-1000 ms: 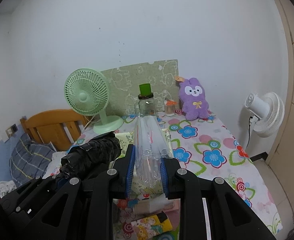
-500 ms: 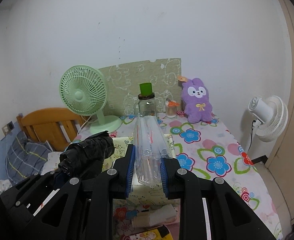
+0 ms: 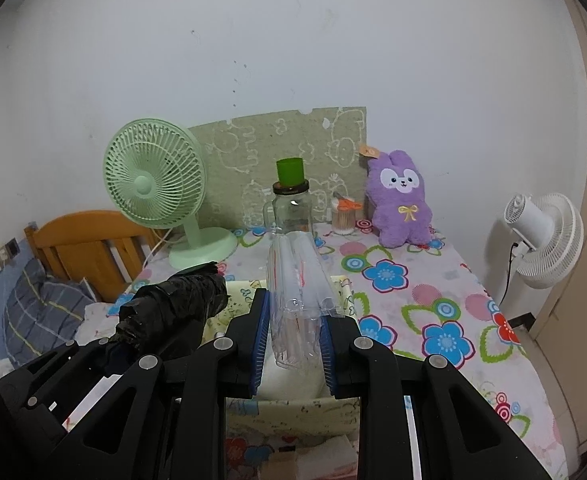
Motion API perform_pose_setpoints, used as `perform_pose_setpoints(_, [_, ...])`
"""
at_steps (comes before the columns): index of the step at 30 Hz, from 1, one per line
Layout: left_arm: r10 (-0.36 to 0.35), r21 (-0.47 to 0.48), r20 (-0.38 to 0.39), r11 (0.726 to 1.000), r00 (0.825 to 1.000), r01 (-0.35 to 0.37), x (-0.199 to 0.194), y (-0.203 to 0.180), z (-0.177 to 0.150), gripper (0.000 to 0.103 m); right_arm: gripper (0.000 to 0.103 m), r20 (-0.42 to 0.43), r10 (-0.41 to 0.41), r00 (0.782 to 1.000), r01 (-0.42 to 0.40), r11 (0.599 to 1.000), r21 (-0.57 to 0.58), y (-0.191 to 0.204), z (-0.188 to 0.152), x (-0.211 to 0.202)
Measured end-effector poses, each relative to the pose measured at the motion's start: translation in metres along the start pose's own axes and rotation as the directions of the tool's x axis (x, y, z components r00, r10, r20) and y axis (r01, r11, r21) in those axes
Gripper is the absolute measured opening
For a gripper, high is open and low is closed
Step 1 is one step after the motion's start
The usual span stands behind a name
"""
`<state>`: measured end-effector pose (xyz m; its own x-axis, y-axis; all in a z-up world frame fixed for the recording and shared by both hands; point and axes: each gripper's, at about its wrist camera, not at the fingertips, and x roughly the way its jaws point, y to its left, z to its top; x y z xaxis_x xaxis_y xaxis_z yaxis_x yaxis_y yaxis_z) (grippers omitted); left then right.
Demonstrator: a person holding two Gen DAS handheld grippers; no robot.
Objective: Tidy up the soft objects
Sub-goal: 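Lower umbrella into box with left gripper while right gripper lowers clear case in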
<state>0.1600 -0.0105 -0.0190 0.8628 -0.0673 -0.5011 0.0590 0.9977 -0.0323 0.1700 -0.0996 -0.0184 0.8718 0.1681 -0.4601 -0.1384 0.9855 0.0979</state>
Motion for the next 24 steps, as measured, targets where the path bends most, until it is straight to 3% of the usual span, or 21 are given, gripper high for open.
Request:
perform_pose_setpoints(11, [-0.040, 0.014, -0.055, 0.999, 0.998, 0.041, 0.036, 0.004, -0.004, 0.024, 0.027, -0.033, -0.013, 0.999, 0.013, 1.000, 0.006, -0.004, -0.005, 0.038])
perform_pose_setpoints(16, [-0.018, 0.015, -0.085, 1.000, 0.996, 0.019, 0.049, 0.007, -0.010, 0.060, 0.027, -0.053, -0.002, 0.999, 0.002, 1.000, -0.005, -0.003, -0.010, 0.053])
perform_pose_setpoints(18, [-0.012, 0.015, -0.100, 1.000, 0.995, 0.014, 0.052, 0.008, -0.012, 0.068, 0.027, -0.067, 0.008, 0.998, -0.008, 1.000, -0.009, -0.001, -0.013, 0.060])
perform_pose_setpoints(24, [0.024, 0.008, -0.151, 1.000, 0.988, -0.023, 0.061, 0.017, -0.016, 0.077, 0.027, -0.089, 0.039, 0.995, -0.041, 0.999, -0.013, 0.004, -0.016, 0.073])
